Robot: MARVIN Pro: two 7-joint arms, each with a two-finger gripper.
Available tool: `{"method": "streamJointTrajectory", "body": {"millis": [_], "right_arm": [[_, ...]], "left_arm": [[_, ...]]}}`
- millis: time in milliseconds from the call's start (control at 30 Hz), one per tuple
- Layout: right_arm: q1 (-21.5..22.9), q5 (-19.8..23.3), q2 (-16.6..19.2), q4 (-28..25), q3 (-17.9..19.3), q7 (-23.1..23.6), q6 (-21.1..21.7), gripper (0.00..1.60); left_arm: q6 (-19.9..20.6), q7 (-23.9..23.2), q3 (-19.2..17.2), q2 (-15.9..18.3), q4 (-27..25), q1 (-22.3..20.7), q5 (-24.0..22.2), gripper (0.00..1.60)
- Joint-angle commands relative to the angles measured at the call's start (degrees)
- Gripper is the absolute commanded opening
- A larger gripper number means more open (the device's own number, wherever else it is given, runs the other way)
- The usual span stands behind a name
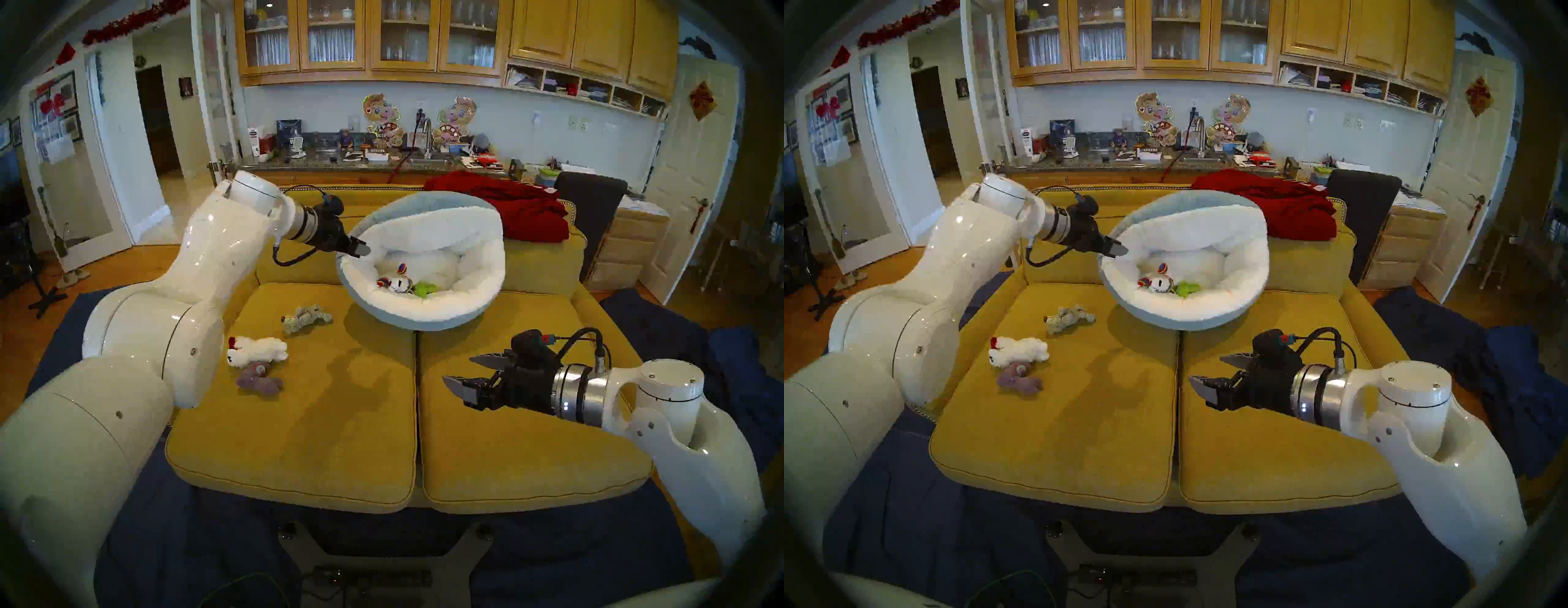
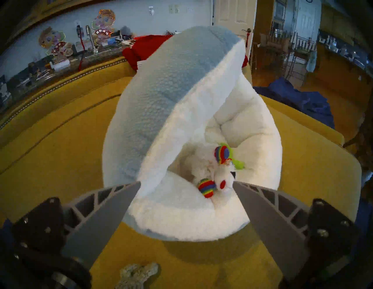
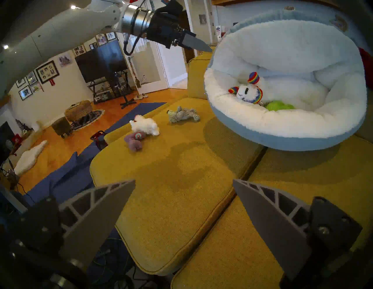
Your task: Put toys into dog bed
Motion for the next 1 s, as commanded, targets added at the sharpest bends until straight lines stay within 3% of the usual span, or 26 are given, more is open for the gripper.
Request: {"method": "streamJointTrajectory", "body": {"millis": [0,533,967], "right_arm": [[0.7,0.0,0.0,-0.7,0.5,0.1,-0.3,1.6],[1.1,0.1,0.1,-1.0,0.6,0.1,-0.5,1.6],[1.5,0.1,0.1,-1.6,0.9,0.1,-0.6,1.6]], "left_arm": [[0.4,-2.3,-1.4,3.8,-3.5,-2.1,-0.6,1.6],[4.2,-7.9,-2.6,12.0,-7.2,2.0,-0.3,1.6],[7.0,-16.0,-1.0,14.1,-15.8,7.4,-0.6,1.6]]}}
